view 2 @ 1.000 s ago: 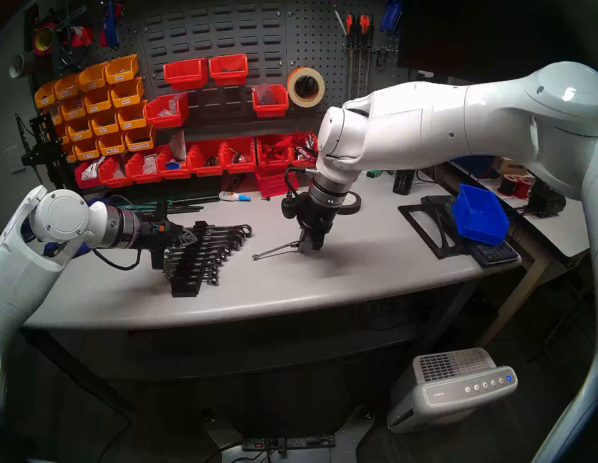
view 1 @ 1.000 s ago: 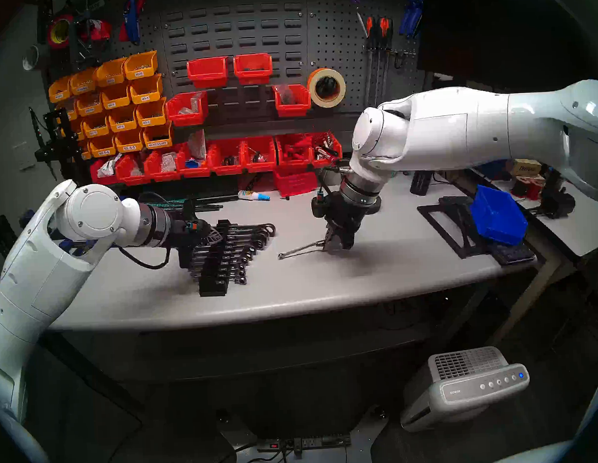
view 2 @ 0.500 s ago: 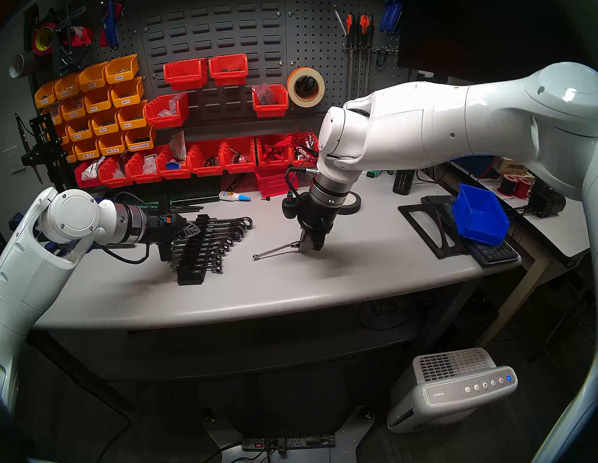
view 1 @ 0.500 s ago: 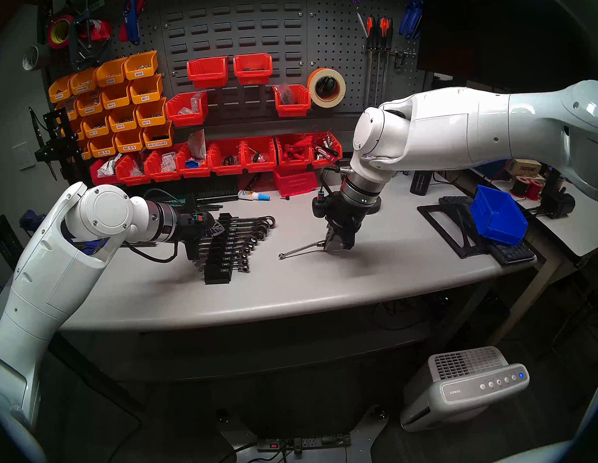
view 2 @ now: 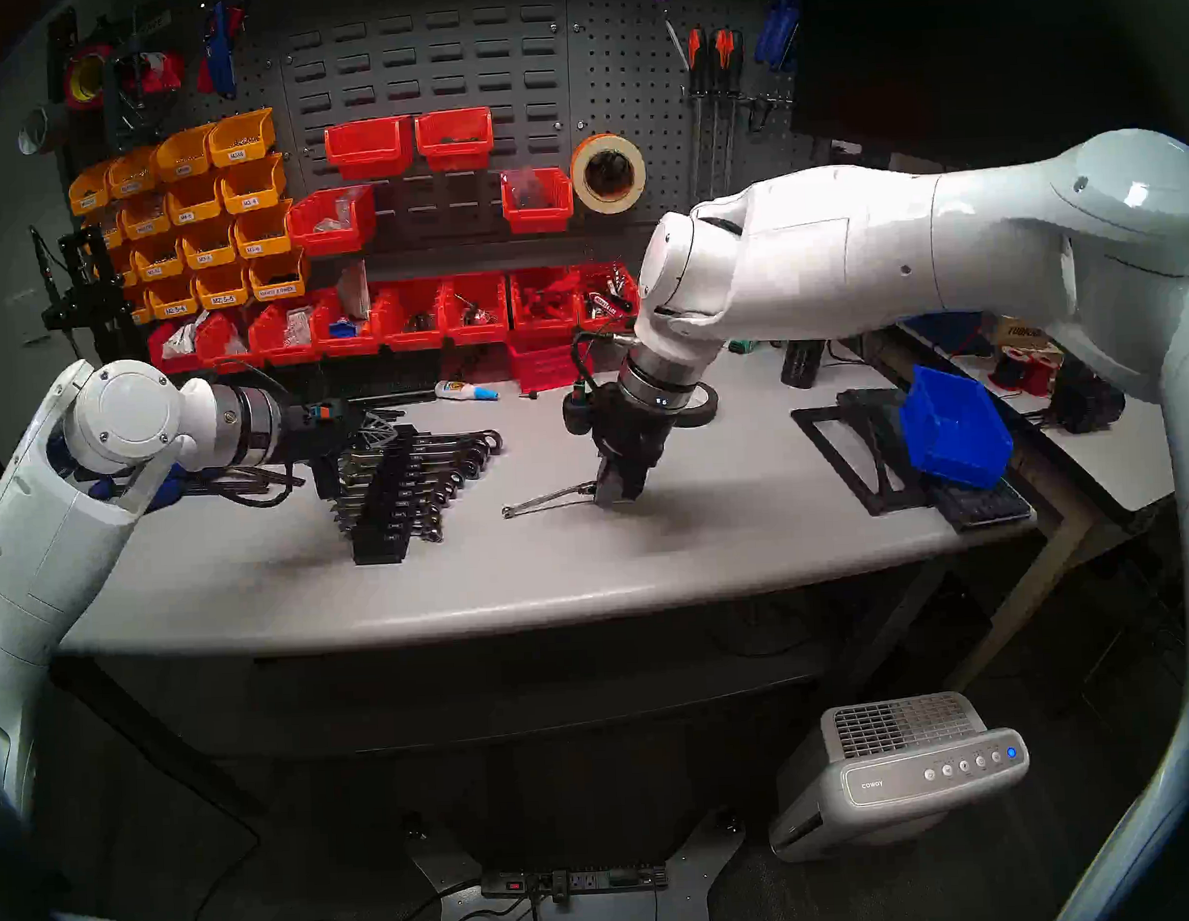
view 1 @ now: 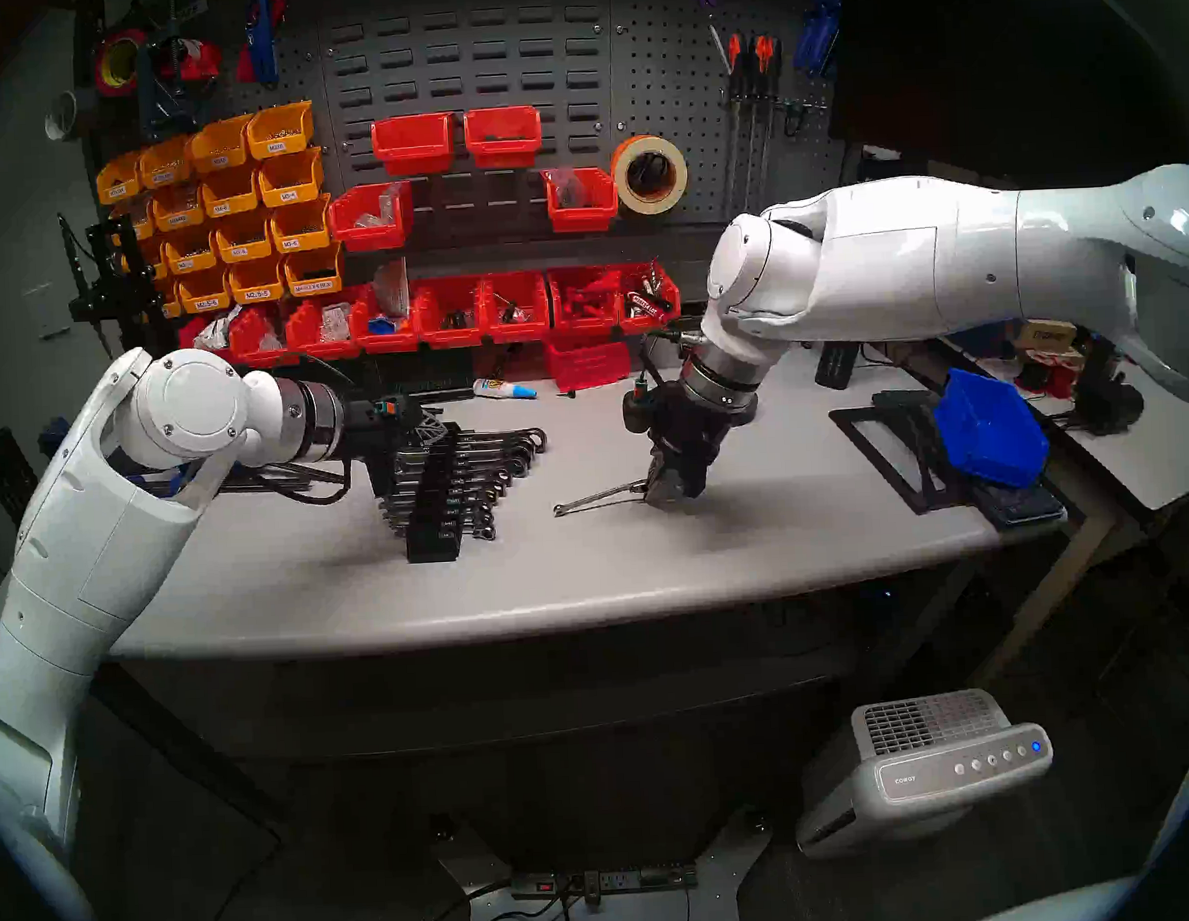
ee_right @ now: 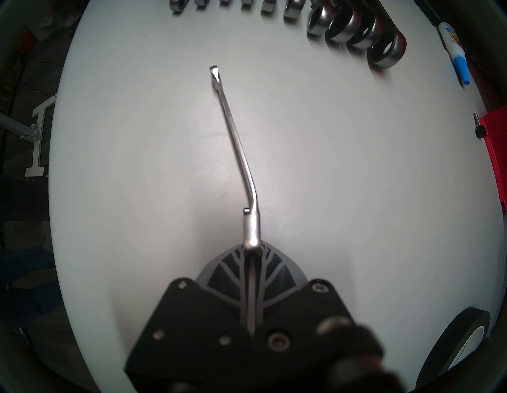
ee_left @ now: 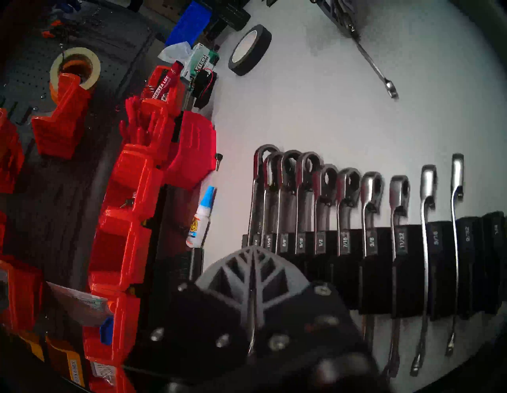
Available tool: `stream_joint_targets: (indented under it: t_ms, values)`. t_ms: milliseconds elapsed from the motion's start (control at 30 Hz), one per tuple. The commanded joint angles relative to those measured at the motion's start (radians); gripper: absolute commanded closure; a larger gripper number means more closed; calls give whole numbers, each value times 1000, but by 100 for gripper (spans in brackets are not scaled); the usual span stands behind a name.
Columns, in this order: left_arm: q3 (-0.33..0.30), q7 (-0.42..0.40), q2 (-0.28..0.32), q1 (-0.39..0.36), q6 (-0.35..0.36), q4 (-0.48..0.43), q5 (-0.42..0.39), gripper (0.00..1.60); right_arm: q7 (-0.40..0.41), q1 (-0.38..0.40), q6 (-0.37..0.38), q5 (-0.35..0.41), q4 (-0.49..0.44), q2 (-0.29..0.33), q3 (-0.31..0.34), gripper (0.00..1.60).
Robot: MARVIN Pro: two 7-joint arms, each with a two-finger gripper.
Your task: Put the wrenches on the table into the correct slot in the case
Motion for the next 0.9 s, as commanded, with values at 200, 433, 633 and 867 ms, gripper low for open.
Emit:
stream_joint_targets:
  t_ms: [200,433,633,867]
  values:
    - [-199,28,38,107,9,-132,-97,0,1,-26,-49,48,-62,54,19,160]
    - [-255,13,41,182,-4,-163,-122,0,-1,-31,-57,52,-84,43,24,160]
    - [-258,-100,106,217,-53,-173,-170,0,-19,-30,-47,59,-90,37,32,160]
    - [-240,-179,118,252,-63,-212,-184,0,-20,-31,-47,60,-84,28,33,160]
